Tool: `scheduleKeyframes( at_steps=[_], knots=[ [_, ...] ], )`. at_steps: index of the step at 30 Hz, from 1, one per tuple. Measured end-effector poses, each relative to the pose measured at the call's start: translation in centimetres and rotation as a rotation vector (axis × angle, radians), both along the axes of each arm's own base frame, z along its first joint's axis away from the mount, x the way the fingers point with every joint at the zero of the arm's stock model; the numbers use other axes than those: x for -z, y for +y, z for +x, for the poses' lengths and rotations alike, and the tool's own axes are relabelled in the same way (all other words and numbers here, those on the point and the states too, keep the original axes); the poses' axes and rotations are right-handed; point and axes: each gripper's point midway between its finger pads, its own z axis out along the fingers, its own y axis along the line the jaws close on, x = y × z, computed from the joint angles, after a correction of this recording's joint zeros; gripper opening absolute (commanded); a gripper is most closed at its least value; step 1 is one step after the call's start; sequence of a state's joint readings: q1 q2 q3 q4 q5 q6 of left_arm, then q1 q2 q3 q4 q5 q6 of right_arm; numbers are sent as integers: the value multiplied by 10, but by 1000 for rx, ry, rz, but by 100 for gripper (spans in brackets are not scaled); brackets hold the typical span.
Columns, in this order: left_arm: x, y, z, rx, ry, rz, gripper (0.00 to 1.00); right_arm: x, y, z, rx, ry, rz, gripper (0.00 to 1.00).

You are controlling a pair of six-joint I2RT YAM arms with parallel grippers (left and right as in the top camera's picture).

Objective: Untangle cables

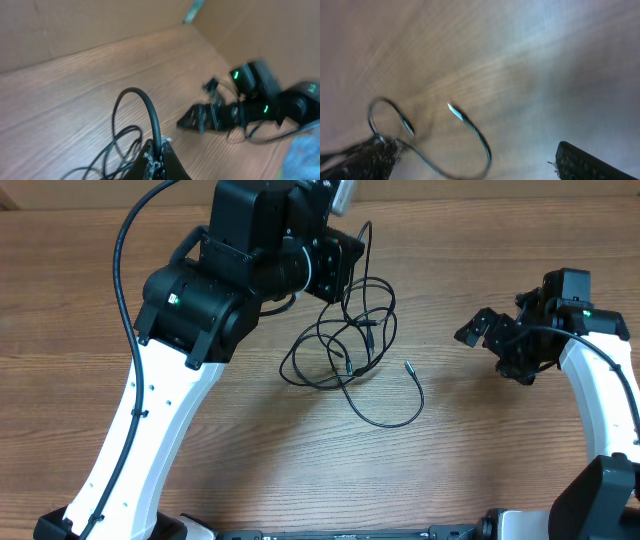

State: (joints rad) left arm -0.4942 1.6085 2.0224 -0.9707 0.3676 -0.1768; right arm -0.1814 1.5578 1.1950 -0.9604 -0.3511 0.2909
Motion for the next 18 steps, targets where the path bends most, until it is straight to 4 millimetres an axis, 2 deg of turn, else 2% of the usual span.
scheduleKeyframes(
  at_steps=[1, 3, 5, 8, 12, 13, 18],
  knots=[
    [1, 0, 0, 8, -8, 10, 4, -1, 0, 2, 0, -9, -2, 100],
    [6, 2, -3, 37, -23, 54, 4, -10, -4, 26, 17, -113, -9, 100],
    [13, 4, -7, 69, -35, 98, 4, -17, -2, 37, 27, -164, 11, 100],
    [18, 6, -11, 109, -57, 148, 4, -22, 15, 34, 28, -147, 131, 100],
    [19, 6, -12, 137, -87, 177, 4, -37, 44, 28, -22, -143, 312, 70],
    [19, 6, -12, 139, -89, 179, 4, -40, 51, 27, -43, -144, 339, 68],
    [12, 4, -7, 128, -116, 155, 4, -48, 101, 14, -223, -151, 410, 68]
  ],
)
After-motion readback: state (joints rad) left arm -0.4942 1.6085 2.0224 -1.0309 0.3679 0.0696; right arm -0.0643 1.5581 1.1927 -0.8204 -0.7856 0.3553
